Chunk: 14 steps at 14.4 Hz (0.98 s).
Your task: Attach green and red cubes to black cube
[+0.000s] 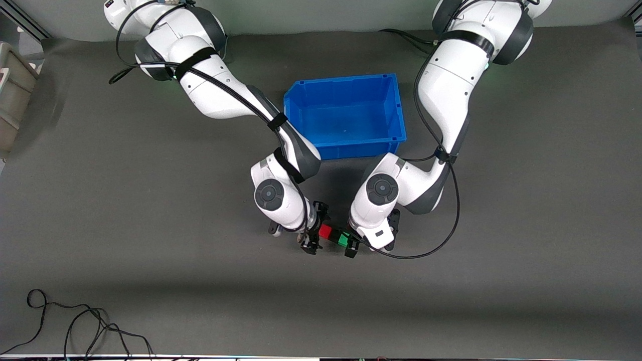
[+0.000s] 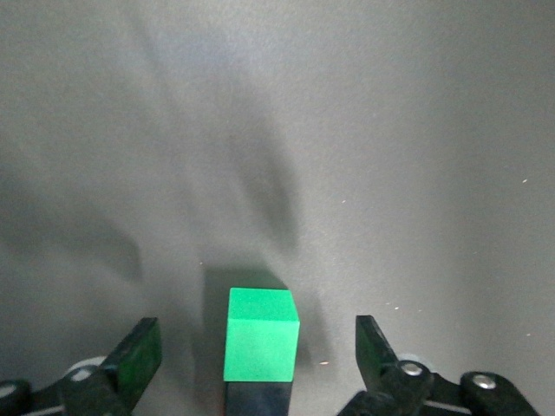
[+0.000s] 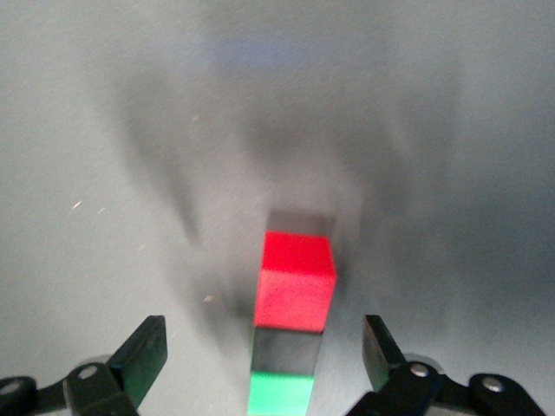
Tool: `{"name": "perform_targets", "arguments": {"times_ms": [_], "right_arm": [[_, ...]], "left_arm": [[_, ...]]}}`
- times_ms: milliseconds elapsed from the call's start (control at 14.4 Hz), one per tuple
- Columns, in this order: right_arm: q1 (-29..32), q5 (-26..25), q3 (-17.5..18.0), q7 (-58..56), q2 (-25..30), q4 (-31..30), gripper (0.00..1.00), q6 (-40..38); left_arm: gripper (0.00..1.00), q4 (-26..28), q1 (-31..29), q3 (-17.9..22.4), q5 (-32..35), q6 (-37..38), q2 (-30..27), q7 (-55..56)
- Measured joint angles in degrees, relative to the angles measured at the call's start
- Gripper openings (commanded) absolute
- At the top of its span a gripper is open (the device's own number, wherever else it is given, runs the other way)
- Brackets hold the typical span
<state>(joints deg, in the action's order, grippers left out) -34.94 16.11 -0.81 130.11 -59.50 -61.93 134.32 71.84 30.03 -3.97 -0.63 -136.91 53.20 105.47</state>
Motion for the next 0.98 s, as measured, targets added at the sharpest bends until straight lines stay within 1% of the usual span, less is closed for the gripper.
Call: {"name": "perform_targets", "arguments": {"times_ms": [139, 209, 279, 488, 697, 836, 975], "right_arm": [[0.53, 1.28, 0.03, -4.36, 1.29, 0.71, 1.0, -0.12], [1.07, 2.23, 0.05, -6.48, 2.43, 0.9, 1.0, -1.38], [1.85, 2.9, 0.06, -8.91, 3.87, 1.25, 1.0, -4.47], [5.33, 3.81, 0.13, -16.26, 10.13, 2.08, 1.0, -16.37], [9.75, 4.08, 0.25, -25.95, 19.19, 2.83, 1.0, -30.29], [12.26, 4.1, 0.25, -33.47, 25.58, 2.81, 0.99, -38.43], [14.04, 3.76, 0.14, -42.38, 31.17, 2.7, 0.99, -46.41]], "left_arm": [[1.0, -0.39, -1.25, 0.52, 0.21, 3.74, -1.15, -0.92], [1.0, -0.47, -2.45, 0.64, 0.21, 6.99, -2.33, -3.38], [1.0, -0.52, -4.04, 0.66, 0.19, 10.92, -3.91, -6.9], [1.0, -0.66, -9.36, 0.7, -0.54, 24.43, -10.47, -19.49], [1.0, 0.68, -16.95, 0.73, -4.15, 34.32, -18.55, -36.52], [1.0, 3.0, -21.51, 0.77, -4.47, 38.25, -22.96, -47.61], [1.0, 5.54, -23.66, 1.03, -3.03, 38.94, -25.95, -54.92]]}}
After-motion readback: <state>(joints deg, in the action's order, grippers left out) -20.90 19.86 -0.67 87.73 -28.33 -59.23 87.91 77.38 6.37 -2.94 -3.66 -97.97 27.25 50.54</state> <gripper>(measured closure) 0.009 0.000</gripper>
